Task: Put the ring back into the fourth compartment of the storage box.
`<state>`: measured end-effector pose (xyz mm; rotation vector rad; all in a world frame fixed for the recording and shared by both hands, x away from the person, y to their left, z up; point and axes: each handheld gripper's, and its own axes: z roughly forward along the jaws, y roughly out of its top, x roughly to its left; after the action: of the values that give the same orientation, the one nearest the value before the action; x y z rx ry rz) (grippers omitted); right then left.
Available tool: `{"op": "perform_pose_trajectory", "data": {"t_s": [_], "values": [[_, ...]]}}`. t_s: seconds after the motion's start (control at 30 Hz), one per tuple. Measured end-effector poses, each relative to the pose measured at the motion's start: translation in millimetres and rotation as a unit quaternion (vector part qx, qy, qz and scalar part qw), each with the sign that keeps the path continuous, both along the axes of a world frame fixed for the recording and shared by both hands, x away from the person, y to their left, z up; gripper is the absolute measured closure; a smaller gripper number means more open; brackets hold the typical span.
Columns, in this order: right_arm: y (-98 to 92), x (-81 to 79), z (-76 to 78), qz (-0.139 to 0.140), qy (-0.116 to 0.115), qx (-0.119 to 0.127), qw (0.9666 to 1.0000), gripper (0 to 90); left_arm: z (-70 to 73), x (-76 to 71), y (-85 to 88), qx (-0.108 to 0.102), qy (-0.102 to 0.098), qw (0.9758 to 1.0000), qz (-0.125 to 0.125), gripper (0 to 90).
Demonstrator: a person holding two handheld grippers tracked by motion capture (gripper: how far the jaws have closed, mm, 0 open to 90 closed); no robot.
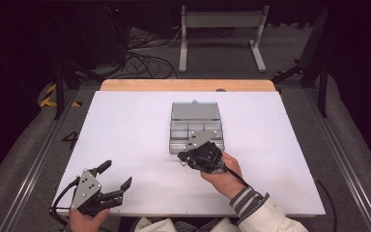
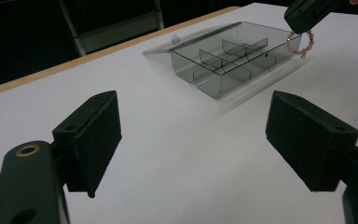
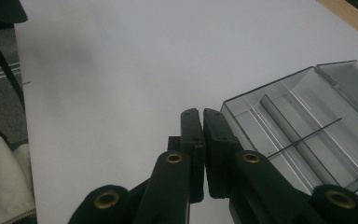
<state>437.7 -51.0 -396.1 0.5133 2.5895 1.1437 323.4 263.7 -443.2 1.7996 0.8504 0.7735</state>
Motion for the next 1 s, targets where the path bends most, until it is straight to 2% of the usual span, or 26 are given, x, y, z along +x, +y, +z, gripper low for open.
{"op": "perform_pose_trajectory", "data": {"t_s": [0.43,1.0], "values": [[3.0,19.6,8.9,-0.022,0.005,0.005,0.9997,88.2,0.0,-0.1,0.2,0.000,0.000,1.0000,0.000,18.7],[8.6,43.7,10.5,-0.049,0.013,0.008,0.9987,88.1,0.2,-0.2,0.6,-0.002,-0.002,1.0000,0.001,18.7]]}}
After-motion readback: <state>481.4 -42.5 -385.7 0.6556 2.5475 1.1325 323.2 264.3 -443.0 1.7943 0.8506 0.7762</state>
